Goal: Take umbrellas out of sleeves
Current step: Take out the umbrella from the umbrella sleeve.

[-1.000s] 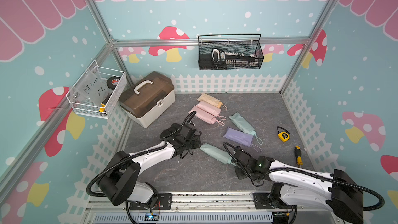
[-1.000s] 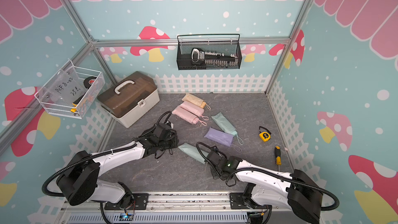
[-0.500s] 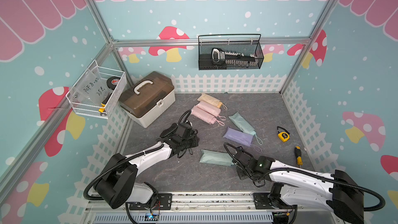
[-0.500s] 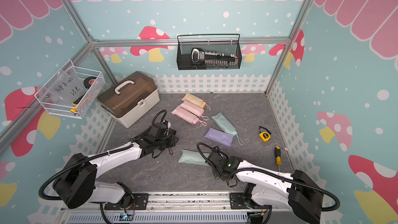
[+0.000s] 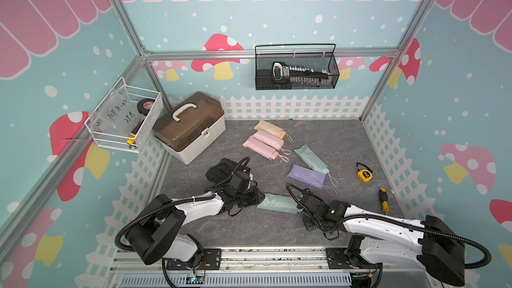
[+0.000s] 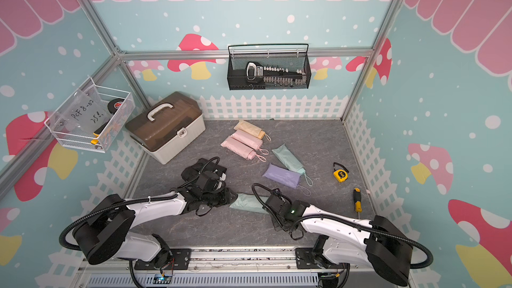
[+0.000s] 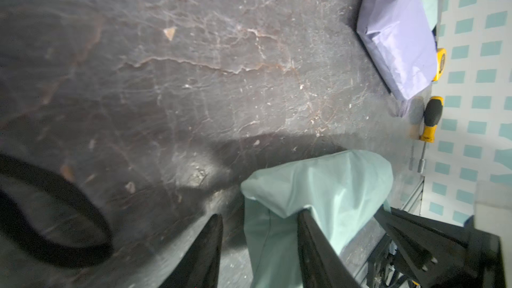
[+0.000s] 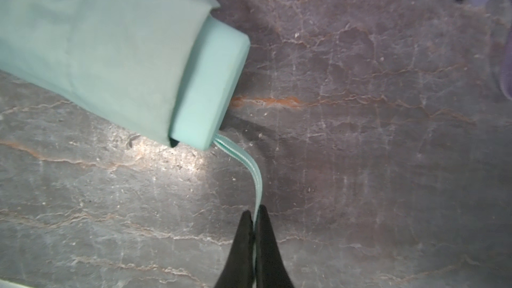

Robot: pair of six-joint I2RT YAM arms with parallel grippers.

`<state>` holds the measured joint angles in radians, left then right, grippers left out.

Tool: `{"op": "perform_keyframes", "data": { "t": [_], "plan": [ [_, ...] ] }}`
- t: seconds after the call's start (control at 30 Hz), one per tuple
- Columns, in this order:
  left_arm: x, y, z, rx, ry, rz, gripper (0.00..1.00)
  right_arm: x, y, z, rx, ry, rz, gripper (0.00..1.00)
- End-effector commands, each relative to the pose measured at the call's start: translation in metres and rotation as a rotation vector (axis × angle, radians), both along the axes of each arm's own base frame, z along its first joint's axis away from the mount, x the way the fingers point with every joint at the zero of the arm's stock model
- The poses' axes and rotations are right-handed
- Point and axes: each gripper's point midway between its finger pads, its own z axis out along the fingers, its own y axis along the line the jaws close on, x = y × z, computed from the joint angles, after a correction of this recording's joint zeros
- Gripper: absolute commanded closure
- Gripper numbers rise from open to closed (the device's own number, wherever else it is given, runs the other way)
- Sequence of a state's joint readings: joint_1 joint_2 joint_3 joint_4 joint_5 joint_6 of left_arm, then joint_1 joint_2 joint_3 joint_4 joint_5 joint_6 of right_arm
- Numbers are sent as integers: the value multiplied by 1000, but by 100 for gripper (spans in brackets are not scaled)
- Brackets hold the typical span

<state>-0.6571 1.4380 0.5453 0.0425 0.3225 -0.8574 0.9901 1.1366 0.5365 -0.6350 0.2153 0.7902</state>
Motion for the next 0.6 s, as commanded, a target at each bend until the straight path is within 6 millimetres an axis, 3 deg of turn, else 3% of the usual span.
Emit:
{"op": "perform_keyframes", "data": {
  "t": [0.0, 0.2, 0.43, 0.57],
  "plan": [
    [6, -10, 16, -101, -31, 34, 55, -3, 1, -4, 1, 19, -3, 98],
    [5, -15, 22, -153, -33, 39, 55, -3, 1, -5, 7, 14, -4, 98],
    [3, -23, 15, -213, -3, 41, 56, -2, 5, -5, 3, 21, 3, 98],
    [3, -24, 17, -214, -9, 30, 73, -2, 3, -6, 5, 20, 0, 98]
  ]
}}
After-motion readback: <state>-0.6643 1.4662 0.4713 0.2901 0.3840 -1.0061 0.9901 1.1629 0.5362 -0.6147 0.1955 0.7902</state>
